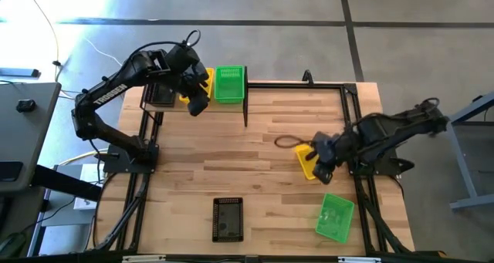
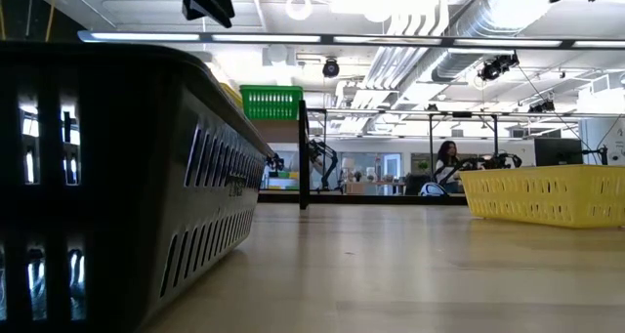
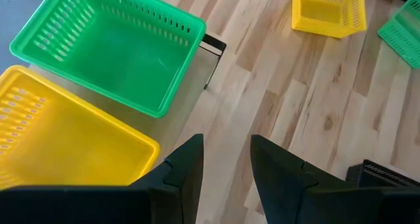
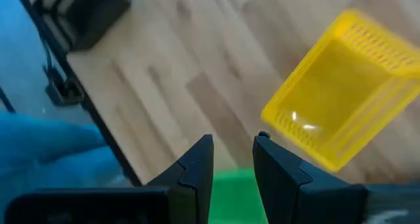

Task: Stack baskets on shelf by color
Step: Stack the green bin on top of the green bin

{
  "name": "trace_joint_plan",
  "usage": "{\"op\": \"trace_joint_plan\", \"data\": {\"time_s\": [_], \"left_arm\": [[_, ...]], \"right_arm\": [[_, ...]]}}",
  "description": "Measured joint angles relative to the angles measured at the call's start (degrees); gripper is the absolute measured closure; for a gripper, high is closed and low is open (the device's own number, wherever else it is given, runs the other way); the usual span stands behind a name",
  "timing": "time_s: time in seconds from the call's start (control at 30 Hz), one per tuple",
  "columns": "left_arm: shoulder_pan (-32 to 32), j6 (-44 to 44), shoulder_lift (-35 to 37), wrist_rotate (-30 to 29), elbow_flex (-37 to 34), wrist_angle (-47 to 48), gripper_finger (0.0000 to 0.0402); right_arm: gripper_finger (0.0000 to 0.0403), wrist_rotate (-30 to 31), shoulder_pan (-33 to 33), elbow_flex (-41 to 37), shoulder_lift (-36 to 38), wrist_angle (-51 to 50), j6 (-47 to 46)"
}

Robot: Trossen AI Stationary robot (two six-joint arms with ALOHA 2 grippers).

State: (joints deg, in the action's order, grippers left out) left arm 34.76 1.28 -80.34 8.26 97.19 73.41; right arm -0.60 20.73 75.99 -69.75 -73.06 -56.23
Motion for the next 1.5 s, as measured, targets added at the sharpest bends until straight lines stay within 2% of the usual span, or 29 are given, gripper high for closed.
{"op": "trace_joint_plan", "data": {"time_s": [0.5, 0.9, 1.23, 1.5], "left_arm": [[0.0, 2.0, 0.0, 0.5, 0.0, 1.1, 0.0284], [-3.8, 4.1, 0.0, 0.6, 0.0, 4.8, 0.0284], [-7.2, 4.7, 0.0, 0.5, 0.0, 4.8, 0.0284], [-7.9, 4.8, 0.0, 0.1, 0.0, 4.8, 0.0284]], "right_arm": [[0.0306, -5.1, 16.9, 0.0, -7.2, 1.8, -10.8], [0.0250, -6.6, 27.9, 0.0, -14.9, 7.4, -15.3], [0.0247, -3.6, 35.0, 0.0, -21.1, 12.5, -13.1], [0.0247, -3.0, 37.5, 0.0, -27.3, 15.7, -11.4]]}}
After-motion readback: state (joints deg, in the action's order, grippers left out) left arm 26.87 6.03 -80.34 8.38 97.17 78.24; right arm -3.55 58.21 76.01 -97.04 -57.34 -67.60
